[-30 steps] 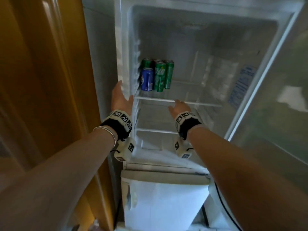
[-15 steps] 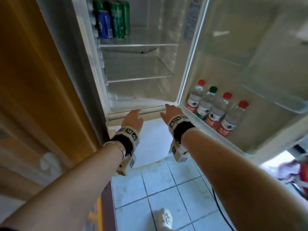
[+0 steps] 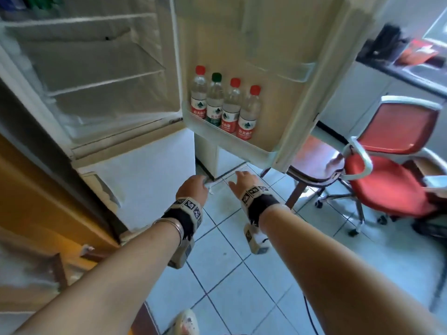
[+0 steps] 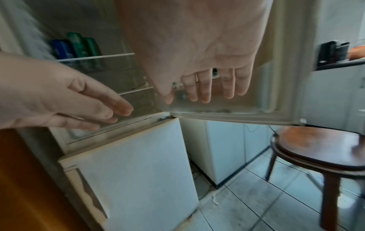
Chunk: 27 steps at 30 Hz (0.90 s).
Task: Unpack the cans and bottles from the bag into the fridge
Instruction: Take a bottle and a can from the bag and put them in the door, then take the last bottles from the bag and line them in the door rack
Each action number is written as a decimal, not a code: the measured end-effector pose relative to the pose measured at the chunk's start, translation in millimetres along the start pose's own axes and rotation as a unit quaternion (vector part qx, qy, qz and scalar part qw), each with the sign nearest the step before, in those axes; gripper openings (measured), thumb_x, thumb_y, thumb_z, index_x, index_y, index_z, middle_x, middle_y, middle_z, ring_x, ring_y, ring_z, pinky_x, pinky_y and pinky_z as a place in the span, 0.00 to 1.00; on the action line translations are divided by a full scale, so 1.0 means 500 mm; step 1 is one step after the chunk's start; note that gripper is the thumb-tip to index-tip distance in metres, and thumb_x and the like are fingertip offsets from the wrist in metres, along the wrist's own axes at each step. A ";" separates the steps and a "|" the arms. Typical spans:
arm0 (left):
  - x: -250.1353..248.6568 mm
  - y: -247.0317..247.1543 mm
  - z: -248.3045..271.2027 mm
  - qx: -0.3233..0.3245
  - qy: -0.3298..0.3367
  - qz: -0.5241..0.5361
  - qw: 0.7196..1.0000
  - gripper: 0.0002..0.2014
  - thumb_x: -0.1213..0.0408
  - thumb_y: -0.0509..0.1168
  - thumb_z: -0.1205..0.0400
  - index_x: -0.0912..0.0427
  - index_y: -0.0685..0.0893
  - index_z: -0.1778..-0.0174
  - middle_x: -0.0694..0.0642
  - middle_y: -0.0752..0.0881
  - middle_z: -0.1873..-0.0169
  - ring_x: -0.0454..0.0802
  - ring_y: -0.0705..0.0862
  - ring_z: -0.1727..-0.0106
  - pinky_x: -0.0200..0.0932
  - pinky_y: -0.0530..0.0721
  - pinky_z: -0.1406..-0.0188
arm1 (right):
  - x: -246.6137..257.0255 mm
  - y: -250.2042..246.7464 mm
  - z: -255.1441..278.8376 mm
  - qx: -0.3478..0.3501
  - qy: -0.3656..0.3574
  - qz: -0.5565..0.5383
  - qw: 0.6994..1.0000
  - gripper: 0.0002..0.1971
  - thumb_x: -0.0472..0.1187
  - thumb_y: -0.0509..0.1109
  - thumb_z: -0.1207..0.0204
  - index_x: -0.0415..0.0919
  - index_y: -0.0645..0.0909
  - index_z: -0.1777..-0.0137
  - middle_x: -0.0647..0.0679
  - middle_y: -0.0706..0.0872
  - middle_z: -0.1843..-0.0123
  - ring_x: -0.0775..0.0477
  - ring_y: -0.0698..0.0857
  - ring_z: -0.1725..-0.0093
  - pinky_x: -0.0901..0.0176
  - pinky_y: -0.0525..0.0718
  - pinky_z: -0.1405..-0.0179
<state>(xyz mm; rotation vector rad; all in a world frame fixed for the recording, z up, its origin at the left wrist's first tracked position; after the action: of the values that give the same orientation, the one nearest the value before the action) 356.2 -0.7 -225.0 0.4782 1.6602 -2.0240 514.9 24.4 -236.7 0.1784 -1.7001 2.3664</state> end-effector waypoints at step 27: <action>-1.056 0.769 0.442 0.289 0.452 -0.074 0.841 0.17 0.69 0.58 0.19 0.56 0.81 0.35 0.61 0.83 0.36 0.58 0.81 0.34 0.46 0.76 0.34 | -1.189 -0.099 0.676 -0.124 0.511 -0.179 0.831 0.25 0.52 0.59 0.19 0.43 0.70 0.25 0.41 0.75 0.26 0.36 0.75 0.29 0.45 0.73 0.29</action>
<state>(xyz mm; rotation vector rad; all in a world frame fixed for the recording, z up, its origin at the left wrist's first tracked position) 1015.6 -201.5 -203.8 1.7949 1.4810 -2.6157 1092.3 -344.6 -216.4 -0.6451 -1.2203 1.4480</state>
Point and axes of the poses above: each hand's wrist, its own z-axis away from the middle knuckle, its own y-axis out of the palm, x = y × z, the point moved 7 cm from there along -z, towards the middle knuckle
